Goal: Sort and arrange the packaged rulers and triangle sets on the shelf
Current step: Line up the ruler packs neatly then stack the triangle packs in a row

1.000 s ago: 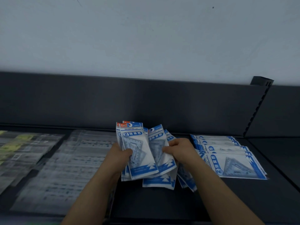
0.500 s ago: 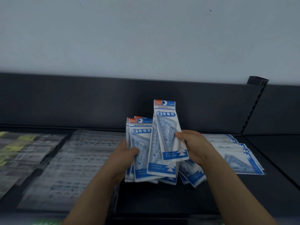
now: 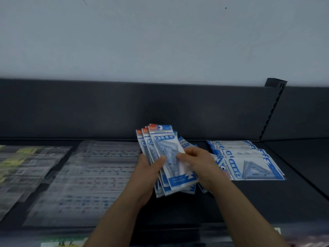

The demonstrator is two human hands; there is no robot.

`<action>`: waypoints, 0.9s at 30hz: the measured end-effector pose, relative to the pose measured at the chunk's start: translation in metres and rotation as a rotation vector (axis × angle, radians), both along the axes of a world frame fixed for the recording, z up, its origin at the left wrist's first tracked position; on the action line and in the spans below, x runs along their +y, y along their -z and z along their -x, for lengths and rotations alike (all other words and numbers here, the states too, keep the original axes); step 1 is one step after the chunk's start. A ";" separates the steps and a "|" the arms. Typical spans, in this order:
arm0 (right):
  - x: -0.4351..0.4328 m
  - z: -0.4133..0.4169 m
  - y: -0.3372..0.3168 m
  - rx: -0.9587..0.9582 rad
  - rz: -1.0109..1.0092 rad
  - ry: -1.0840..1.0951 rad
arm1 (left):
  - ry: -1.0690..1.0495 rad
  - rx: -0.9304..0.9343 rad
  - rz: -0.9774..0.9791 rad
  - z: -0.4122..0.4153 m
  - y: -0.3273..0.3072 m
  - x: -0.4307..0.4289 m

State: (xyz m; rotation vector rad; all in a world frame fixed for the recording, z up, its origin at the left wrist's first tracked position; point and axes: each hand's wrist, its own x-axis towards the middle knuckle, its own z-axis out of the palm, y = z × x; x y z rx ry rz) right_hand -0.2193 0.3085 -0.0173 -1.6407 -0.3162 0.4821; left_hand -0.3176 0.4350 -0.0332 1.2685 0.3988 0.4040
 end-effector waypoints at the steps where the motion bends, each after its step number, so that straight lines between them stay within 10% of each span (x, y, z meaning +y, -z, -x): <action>1: 0.002 0.003 0.002 -0.003 0.008 -0.019 | 0.003 0.010 -0.033 -0.001 0.000 -0.005; 11: -0.051 -0.011 -0.021 0.095 -0.118 0.018 | 0.243 0.052 -0.286 -0.035 -0.026 -0.033; 18: -0.135 -0.044 -0.036 0.011 -0.105 0.250 | 0.518 0.398 -1.471 -0.070 0.006 -0.069; 27: -0.221 -0.069 -0.056 -0.234 0.198 0.098 | 0.534 0.719 -1.546 -0.081 -0.002 -0.052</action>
